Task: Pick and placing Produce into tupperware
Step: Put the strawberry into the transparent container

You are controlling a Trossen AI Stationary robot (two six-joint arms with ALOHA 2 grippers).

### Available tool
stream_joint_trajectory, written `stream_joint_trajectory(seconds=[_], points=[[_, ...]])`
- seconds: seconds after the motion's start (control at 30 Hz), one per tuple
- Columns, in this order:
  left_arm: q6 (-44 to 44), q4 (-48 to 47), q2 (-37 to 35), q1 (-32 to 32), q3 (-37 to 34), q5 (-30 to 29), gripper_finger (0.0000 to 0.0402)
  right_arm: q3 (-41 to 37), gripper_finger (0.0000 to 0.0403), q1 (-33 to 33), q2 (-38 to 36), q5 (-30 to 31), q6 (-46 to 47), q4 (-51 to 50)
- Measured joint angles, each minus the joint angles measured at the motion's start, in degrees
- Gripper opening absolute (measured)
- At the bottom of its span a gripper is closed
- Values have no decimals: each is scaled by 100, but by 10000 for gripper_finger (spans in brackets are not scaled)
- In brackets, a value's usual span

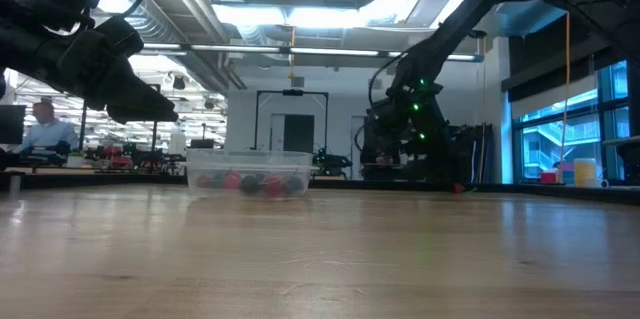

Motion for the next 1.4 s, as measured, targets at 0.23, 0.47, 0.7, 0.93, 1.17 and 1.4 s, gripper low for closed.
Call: stream_joint_trajectory(seconds=[0.23,0.47,0.7,0.93,1.17,1.4], points=[[4,0,0,2,0,-2,199,289,79,575,-540,-591,-483,313],[12,2,0,2,0,-2,199,701,79,1514,-954,-2235,-1085,1345],[15,4,0,2,0,-20,199,811,79,2625,-953,-2704,-1779,2825],[15,3,-1,1,0,-22,199,817,79,3111,-724,-2663,-2131,3492],[13,7,-1,0,0,-24,199,809,79,3122,-211,-2658,-2170,3680],[15,7,-2,2,0,-26,199,813,80,3131,-122,-2659,-2255,3703]])
